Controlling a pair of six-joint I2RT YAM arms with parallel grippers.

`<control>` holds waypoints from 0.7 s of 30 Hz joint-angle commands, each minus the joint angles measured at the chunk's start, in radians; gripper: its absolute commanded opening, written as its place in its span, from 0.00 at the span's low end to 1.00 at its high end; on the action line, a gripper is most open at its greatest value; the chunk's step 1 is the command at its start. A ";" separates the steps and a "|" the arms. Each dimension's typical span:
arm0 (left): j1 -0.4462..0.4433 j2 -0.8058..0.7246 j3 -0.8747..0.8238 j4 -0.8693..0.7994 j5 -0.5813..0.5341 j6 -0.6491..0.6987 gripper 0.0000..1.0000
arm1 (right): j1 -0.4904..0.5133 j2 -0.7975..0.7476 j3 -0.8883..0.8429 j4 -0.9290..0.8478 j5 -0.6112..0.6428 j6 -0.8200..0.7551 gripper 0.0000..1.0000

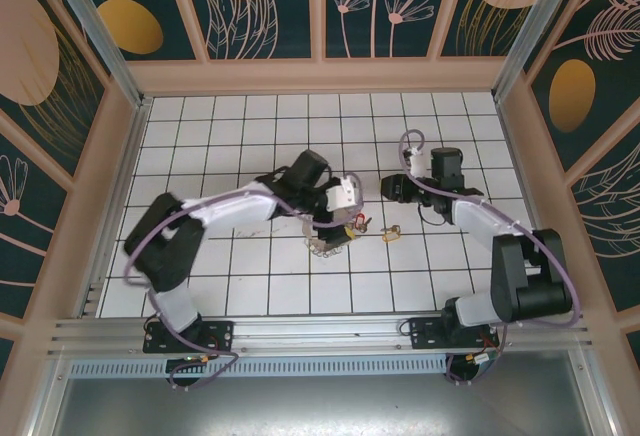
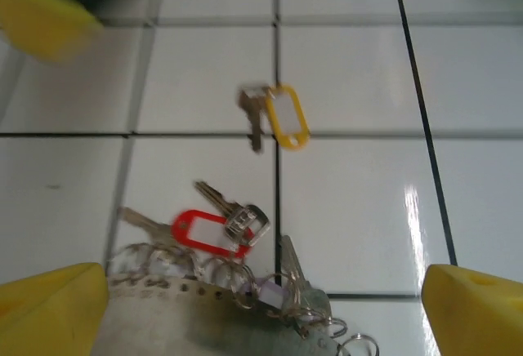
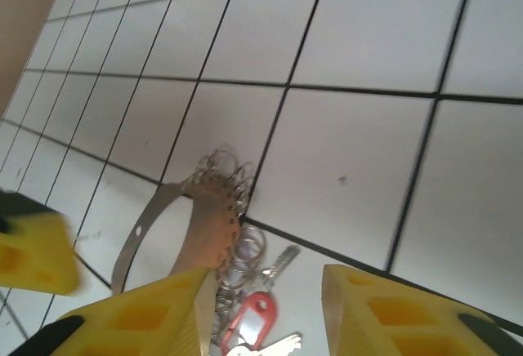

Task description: Put the keys on the keyring

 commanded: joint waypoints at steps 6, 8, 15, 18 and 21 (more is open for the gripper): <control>0.061 -0.311 -0.354 0.649 -0.542 -0.584 0.99 | 0.149 0.199 0.187 -0.164 0.042 -0.056 0.41; 0.062 -0.348 -0.385 0.627 -0.720 -0.717 0.99 | 0.178 0.251 0.238 -0.202 0.077 -0.085 0.41; 0.064 -0.410 -0.466 0.564 -0.910 -0.946 0.99 | 0.238 0.419 0.408 -0.343 0.194 -0.151 0.42; 0.065 -0.417 -0.487 0.573 -0.920 -1.018 0.99 | 0.249 0.466 0.451 -0.379 0.182 -0.167 0.43; 0.064 -0.410 -0.487 0.570 -0.919 -1.038 0.99 | 0.260 0.495 0.475 -0.398 0.163 -0.170 0.42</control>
